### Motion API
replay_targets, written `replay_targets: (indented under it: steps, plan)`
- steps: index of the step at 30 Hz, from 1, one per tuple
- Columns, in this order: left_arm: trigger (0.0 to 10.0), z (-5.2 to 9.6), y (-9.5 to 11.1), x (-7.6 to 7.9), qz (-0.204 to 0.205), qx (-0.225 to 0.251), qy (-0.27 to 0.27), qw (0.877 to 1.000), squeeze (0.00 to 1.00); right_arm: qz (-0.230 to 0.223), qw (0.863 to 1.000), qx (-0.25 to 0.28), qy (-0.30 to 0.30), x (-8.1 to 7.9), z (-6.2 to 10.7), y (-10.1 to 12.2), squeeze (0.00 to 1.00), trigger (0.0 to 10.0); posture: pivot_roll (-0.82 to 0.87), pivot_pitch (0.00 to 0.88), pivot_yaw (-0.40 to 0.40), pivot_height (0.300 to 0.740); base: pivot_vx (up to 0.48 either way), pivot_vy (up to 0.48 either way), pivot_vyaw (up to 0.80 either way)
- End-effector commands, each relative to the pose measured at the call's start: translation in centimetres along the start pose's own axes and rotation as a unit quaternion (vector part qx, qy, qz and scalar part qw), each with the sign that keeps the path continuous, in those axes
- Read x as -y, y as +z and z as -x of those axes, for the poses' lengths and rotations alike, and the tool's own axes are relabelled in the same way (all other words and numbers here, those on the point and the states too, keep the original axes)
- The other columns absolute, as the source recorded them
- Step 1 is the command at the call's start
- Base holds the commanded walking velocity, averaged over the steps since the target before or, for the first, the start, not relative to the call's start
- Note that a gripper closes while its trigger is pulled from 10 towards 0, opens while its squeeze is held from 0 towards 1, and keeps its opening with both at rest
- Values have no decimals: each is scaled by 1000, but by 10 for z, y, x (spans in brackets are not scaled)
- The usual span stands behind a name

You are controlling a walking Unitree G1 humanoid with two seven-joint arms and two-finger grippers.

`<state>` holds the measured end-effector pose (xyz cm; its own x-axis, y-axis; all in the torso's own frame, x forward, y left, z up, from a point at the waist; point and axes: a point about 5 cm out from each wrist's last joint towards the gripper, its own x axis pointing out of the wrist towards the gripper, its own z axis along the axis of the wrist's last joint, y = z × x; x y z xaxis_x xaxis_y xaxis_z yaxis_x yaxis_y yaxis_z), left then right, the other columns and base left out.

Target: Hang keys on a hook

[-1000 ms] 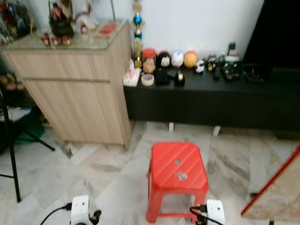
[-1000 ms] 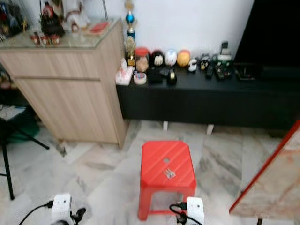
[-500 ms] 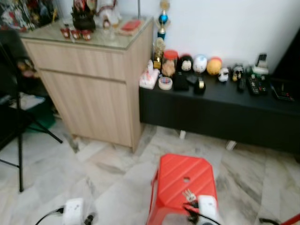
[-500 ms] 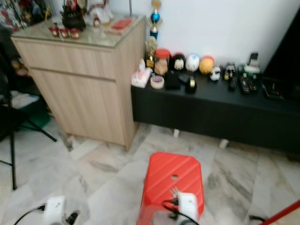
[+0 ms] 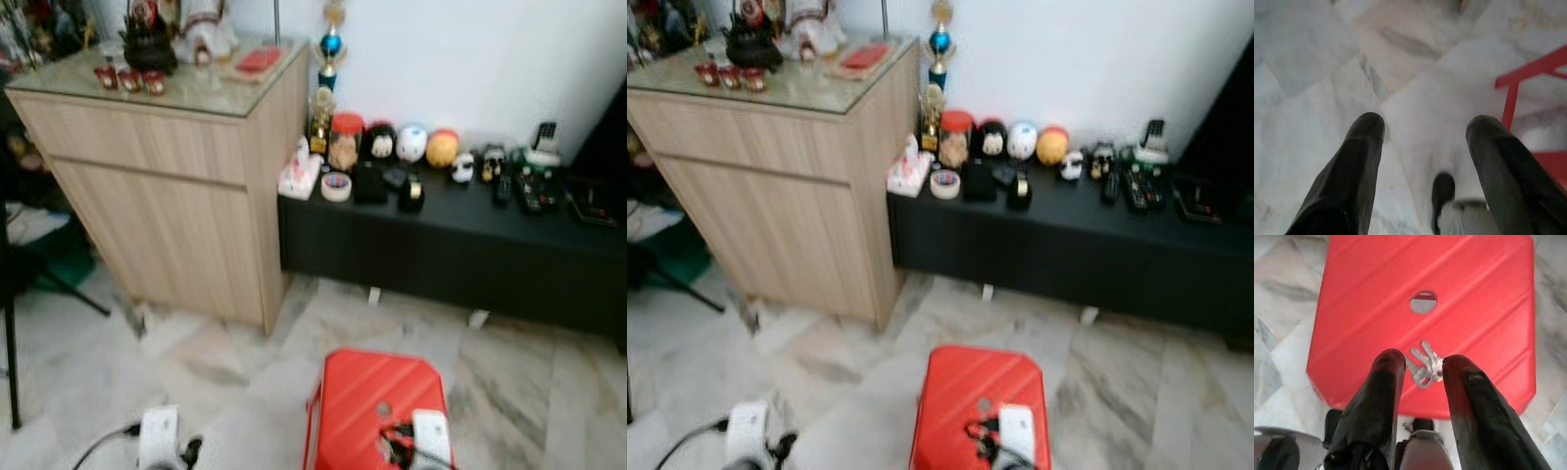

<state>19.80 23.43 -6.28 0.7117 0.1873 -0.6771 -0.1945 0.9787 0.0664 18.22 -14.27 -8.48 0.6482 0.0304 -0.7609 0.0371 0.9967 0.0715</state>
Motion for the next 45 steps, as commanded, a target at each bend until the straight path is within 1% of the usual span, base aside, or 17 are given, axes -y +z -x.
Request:
replay_targets:
  steps: [1,5,10,11,12,13,14,15,19,23,27,28,29,32,36,41,45]
  plan:
    - [10000,2,-8,3,1,-11,-6,1000,0,-14,1000,7,-21,8,2,-3,0,10000,23,0,-22,740,0,0,0]
    - [10000,2,-7,2,-1,-4,-10,1000,0,-33,998,40,-25,8,3,1,0,10000,17,0,-21,740,0,0,0]
    - [10000,2,0,1,-6,19,-14,1000,0,-35,996,71,-30,8,5,5,0,10000,10,0,-22,740,0,0,0]
    - [10000,0,8,-1,-3,40,-16,999,0,-28,993,115,-30,7,2,25,0,10000,10,0,-24,740,0,0,0]
    - [10000,-1,15,-1,-2,58,-20,998,0,-20,984,173,-29,4,0,54,0,10000,12,0,-26,740,0,0,0]
    - [10000,-1,15,-1,-2,58,-20,998,0,-20,984,173,-29,4,0,54,0,10000,12,0,-26,740,0,0,0]
    - [10000,-2,26,1,-1,84,-29,996,0,-18,974,222,-28,2,3,73,0,10000,11,0,-29,740,0,0,0]
    - [10000,-2,26,1,-1,84,-29,996,0,-18,974,222,-28,2,3,73,0,10000,11,0,-29,740,0,0,0]
    - [10000,-2,51,7,-3,152,-52,987,0,0,978,207,-30,17,2,66,0,10000,3,0,-32,740,0,0,0]
    - [10000,2,65,15,-5,206,-65,976,0,-1,974,224,-29,19,3,71,0,10000,5,0,-40,740,0,0,0]
    - [10000,12,75,18,8,269,-65,961,0,-8,972,232,-25,21,5,70,0,10000,8,0,-55,740,0,0,0]
    - [10000,12,75,18,8,269,-65,961,0,-8,972,232,-25,21,5,70,0,10000,8,0,-55,740,0,0,0]
    - [10000,18,73,24,7,284,-80,956,0,-1,971,237,-19,22,5,70,0,10000,11,2,-58,740,0,0,0]
    - [10000,22,71,28,1,287,-90,954,0,1,972,235,-17,23,6,68,0,10000,9,3,-60,740,0,0,0]
    - [10000,22,72,28,11,288,-84,954,0,1,975,222,-17,26,5,64,0,10000,3,0,-63,740,0,0,0]
    - [10000,21,81,31,10,290,-89,953,0,5,981,195,-19,30,3,61,0,10000,3,0,-63,740,0,0,0]
    - [10000,20,85,30,13,288,-88,953,0,-4,985,171,-26,39,4,52,0,10000,1,0,-59,740,0,0,0]
